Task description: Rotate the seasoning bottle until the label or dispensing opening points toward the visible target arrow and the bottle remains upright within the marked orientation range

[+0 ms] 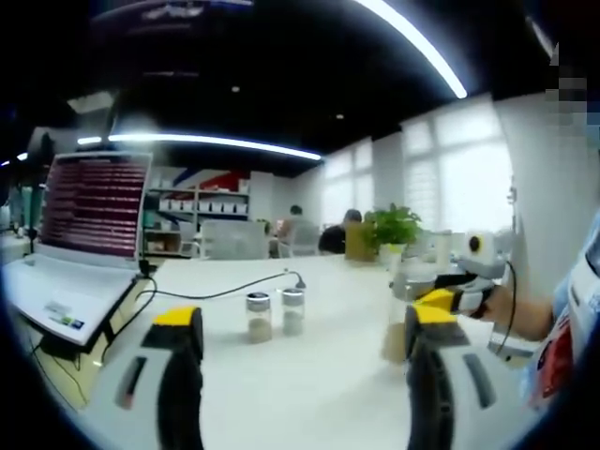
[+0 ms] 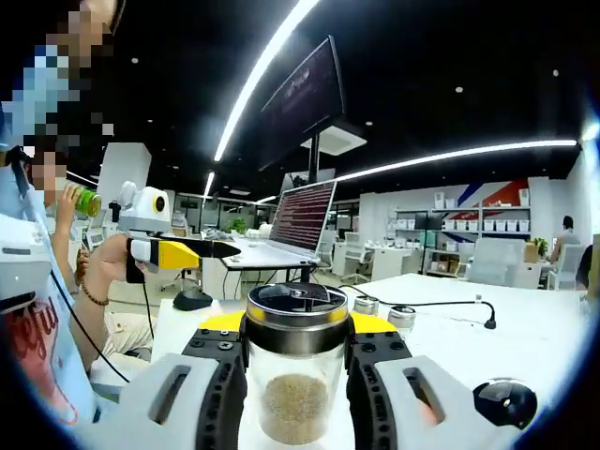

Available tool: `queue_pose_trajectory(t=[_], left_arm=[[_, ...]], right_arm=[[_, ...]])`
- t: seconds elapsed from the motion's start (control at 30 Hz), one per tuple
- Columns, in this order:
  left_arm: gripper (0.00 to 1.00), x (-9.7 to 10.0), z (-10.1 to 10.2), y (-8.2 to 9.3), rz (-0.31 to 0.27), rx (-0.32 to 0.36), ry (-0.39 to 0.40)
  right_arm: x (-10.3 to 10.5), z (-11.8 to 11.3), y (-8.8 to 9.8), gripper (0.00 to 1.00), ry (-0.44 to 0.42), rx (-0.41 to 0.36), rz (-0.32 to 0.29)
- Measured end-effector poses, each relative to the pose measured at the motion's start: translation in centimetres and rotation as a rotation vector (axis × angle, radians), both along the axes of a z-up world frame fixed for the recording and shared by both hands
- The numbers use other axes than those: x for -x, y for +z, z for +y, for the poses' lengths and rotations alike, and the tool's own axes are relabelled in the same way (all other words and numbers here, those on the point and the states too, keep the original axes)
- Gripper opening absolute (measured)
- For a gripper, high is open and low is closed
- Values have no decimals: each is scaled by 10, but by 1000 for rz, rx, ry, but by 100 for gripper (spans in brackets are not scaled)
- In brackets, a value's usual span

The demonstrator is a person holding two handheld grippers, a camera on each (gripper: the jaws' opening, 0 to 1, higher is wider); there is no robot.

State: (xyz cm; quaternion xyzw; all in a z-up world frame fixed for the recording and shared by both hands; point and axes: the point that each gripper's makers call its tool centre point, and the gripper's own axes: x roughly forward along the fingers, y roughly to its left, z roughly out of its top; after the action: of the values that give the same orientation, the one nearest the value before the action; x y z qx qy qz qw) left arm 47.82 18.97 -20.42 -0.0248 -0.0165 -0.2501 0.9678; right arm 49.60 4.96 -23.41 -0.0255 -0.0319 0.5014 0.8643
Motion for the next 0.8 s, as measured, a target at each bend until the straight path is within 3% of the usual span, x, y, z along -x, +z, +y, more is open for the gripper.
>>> queue_pose_trajectory(t=[0.33,0.6,0.67,0.7,0.73,0.8], left_arm=[[94,0,1,0,-1,3,6],[94,-2,-4,-1,5,-3,-7],[94,-2,-5,-1,4,-2,-7],[94,-2,-5,-1,4,-3,-6],[94,-2,-5,-1,6,-4,-7],[94,-1,-7,-2,7,-5,-10]], right_arm=[[-18,-11,-31,38,-106,-19,28],[-23,-14,-33,39,-142,-8,-11],[-27,-15,-33,39,-139,-26,11],[-32,-19,-34,40,-184,-65,44],[-34,-19,-33,40,-185,-60,11],[-37,-21,-32,40,-212,-67,12]])
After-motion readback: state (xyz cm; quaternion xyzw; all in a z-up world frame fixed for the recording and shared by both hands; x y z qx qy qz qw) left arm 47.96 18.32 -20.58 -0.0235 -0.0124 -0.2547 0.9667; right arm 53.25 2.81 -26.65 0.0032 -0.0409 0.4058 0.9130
